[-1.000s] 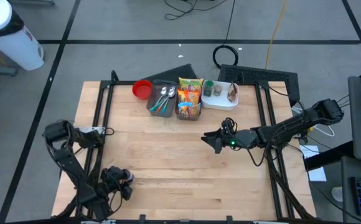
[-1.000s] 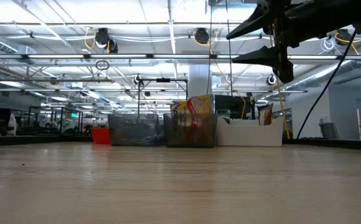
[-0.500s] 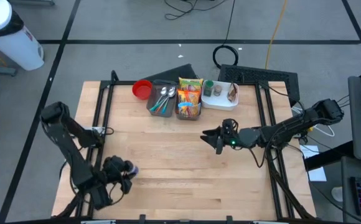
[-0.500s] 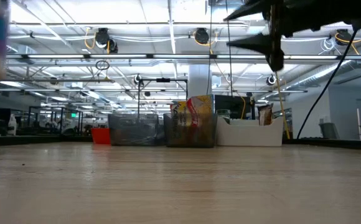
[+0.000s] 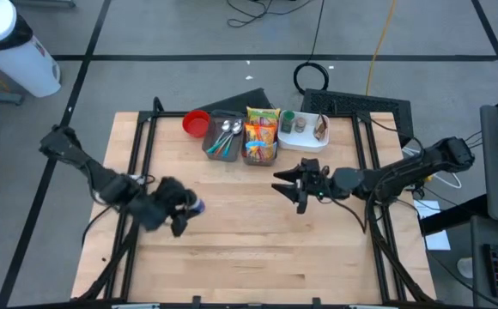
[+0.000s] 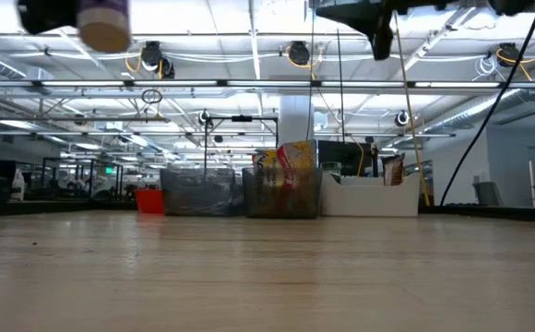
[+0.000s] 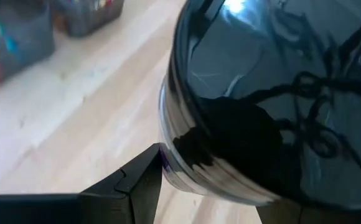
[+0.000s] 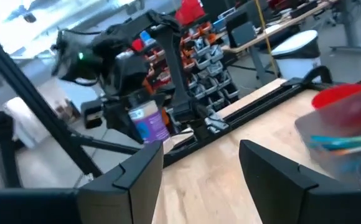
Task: Pick & Place Food Item
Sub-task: Put the purple seasoning bottle into the white bin
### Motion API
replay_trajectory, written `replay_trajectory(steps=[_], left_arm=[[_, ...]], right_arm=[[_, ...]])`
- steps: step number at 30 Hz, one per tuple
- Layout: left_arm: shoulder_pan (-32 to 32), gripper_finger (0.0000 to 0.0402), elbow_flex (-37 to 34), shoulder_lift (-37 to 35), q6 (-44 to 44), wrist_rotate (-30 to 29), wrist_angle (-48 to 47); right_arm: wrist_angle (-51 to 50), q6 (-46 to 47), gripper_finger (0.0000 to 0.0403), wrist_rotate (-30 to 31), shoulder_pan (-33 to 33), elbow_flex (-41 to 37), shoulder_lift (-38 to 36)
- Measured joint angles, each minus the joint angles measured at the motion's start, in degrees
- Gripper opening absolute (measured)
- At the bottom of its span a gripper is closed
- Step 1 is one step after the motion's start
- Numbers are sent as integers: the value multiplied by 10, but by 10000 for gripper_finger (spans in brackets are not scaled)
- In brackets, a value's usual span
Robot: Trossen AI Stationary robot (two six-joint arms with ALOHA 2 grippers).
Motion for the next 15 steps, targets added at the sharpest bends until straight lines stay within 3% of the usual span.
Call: replay_trajectory(steps=[8, 15], left_arm=[[156, 213, 0, -3, 197, 156, 111], [270, 213, 1, 10, 300, 258, 194]], right_arm=[[-122, -27, 208, -122, -63, 107, 25], [-127, -21, 214, -222, -126, 182, 94]])
